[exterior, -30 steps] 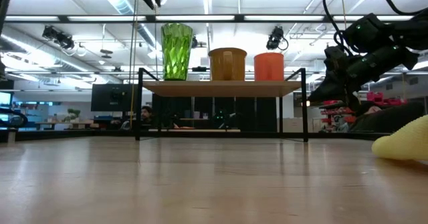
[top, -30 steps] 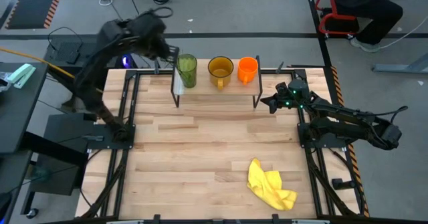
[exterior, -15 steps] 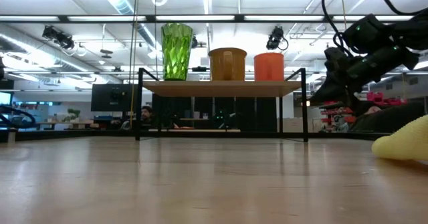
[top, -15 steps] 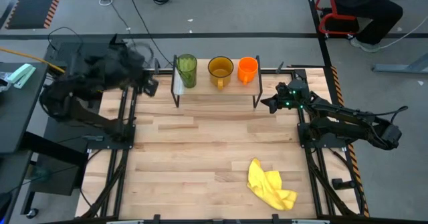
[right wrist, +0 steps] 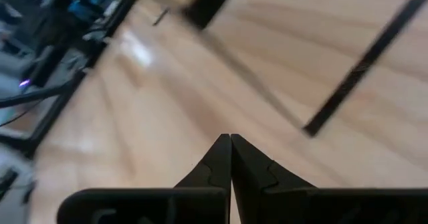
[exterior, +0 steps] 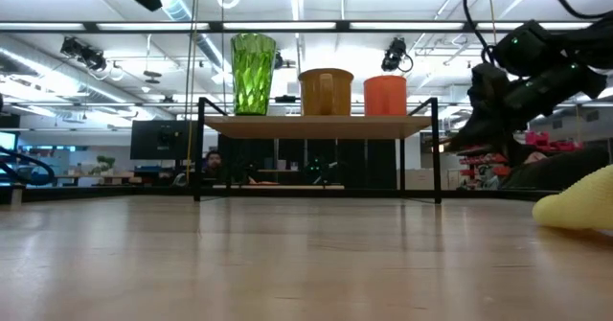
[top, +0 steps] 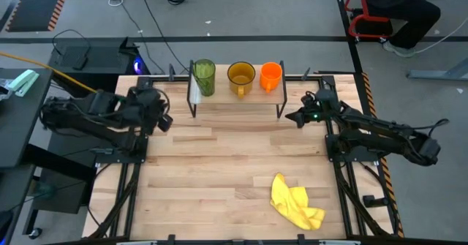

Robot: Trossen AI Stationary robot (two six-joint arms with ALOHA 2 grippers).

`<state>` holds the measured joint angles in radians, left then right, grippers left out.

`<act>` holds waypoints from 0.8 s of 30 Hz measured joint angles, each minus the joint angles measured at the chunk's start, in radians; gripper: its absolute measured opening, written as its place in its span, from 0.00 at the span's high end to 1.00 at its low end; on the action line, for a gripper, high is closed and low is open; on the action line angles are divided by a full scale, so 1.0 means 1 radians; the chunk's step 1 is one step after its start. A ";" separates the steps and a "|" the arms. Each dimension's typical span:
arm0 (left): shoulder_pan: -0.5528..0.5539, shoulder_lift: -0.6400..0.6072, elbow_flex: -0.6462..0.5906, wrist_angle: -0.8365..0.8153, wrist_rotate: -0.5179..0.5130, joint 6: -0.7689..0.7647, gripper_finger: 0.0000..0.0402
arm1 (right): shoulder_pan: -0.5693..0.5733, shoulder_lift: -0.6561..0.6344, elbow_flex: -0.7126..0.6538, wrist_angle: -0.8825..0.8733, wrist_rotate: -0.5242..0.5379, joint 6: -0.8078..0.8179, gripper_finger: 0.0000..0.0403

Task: Stack small to large cups/mugs on shelf
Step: Return to Home Position

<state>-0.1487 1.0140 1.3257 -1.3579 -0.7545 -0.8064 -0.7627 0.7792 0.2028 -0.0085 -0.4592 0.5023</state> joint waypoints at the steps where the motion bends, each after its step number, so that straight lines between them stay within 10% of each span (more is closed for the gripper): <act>1: -0.020 -0.015 -0.034 0.021 -0.017 -0.009 0.81 | 0.013 -0.015 0.000 -0.008 -0.011 0.010 0.98; 8: -0.157 -0.112 -0.253 0.175 -0.145 -0.047 0.83 | 0.158 -0.167 0.000 -0.017 -0.067 0.116 0.96; 24: -0.335 -0.118 -0.426 0.392 -0.051 -0.014 0.83 | 0.587 -0.459 0.000 0.001 -0.076 0.358 0.96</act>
<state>-0.4840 0.8963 0.8993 -0.9660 -0.8058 -0.8202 -0.1754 0.3200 0.2024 -0.0070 -0.5349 0.8605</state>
